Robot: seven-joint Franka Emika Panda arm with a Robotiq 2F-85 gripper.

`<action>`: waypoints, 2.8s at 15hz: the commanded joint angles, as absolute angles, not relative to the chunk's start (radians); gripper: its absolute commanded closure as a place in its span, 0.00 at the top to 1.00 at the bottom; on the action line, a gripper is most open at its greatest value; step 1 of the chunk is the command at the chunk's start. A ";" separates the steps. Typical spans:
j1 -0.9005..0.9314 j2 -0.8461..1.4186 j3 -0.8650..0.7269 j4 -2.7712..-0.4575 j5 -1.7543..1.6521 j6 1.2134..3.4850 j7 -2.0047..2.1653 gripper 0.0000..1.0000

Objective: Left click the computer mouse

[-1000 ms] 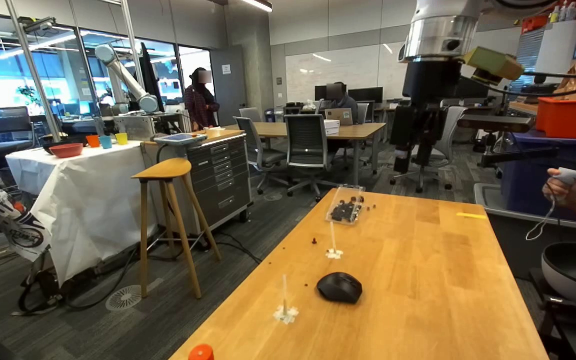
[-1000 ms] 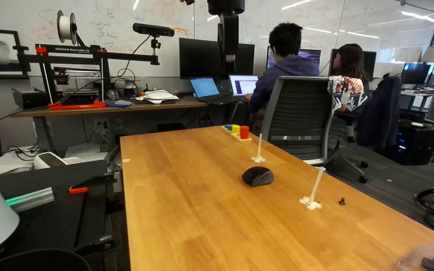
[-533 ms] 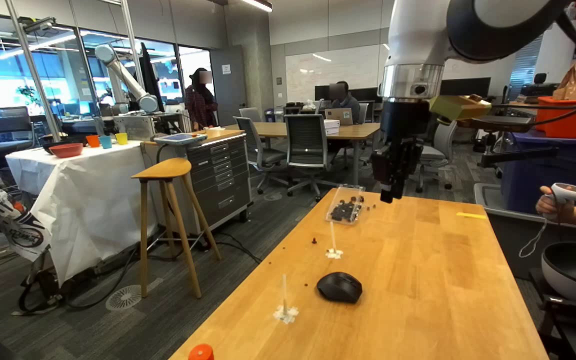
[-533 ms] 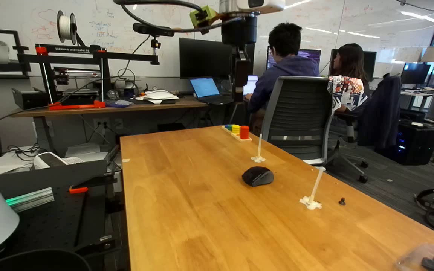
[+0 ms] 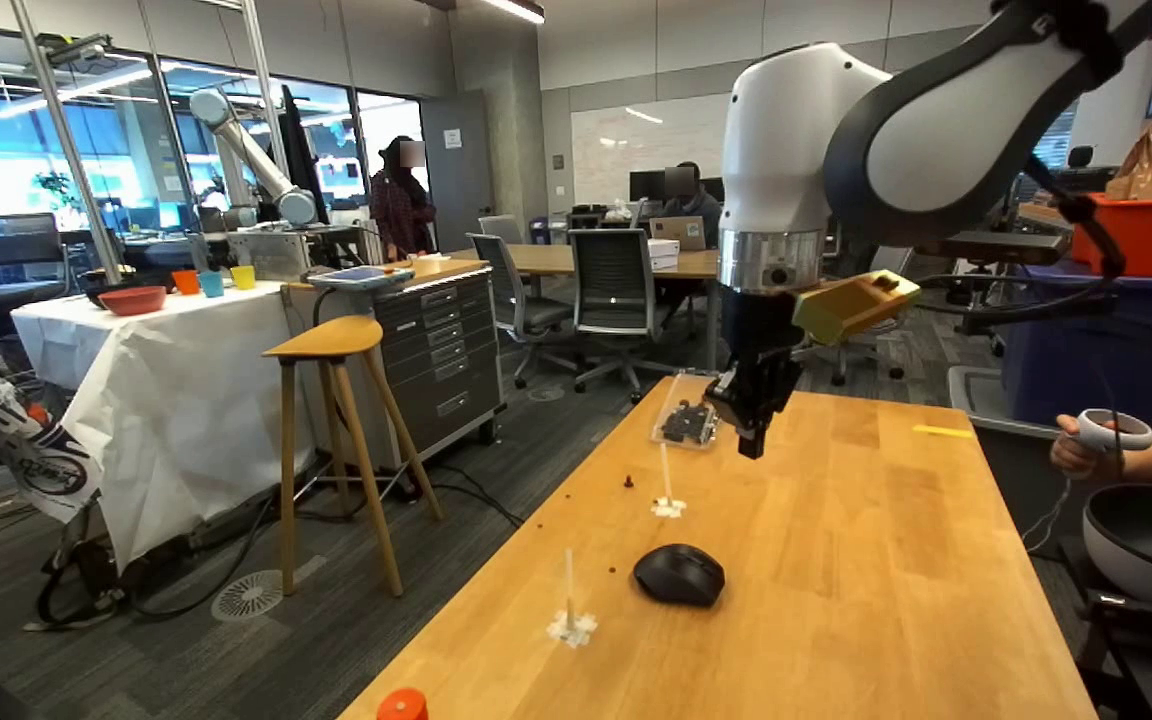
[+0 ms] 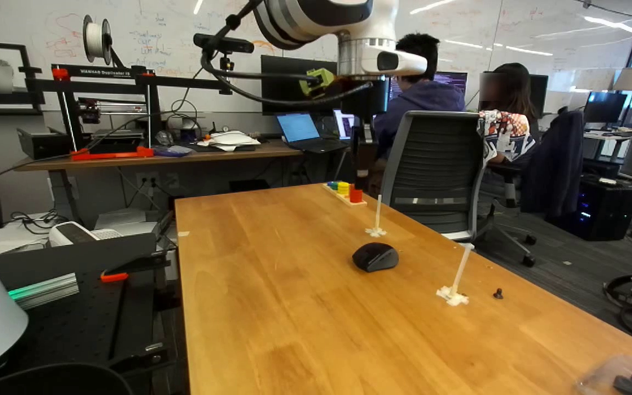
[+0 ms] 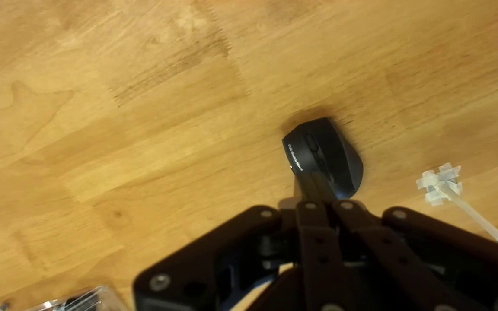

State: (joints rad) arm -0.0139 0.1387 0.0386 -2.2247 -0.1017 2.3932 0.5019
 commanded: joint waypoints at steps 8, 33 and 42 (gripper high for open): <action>0.093 0.390 -0.054 -2.042 -0.149 2.406 0.614 0.00; 0.160 0.624 -0.118 -1.876 -0.129 2.370 0.614 0.00; 0.135 0.503 -0.077 -1.943 -0.078 2.349 0.550 0.00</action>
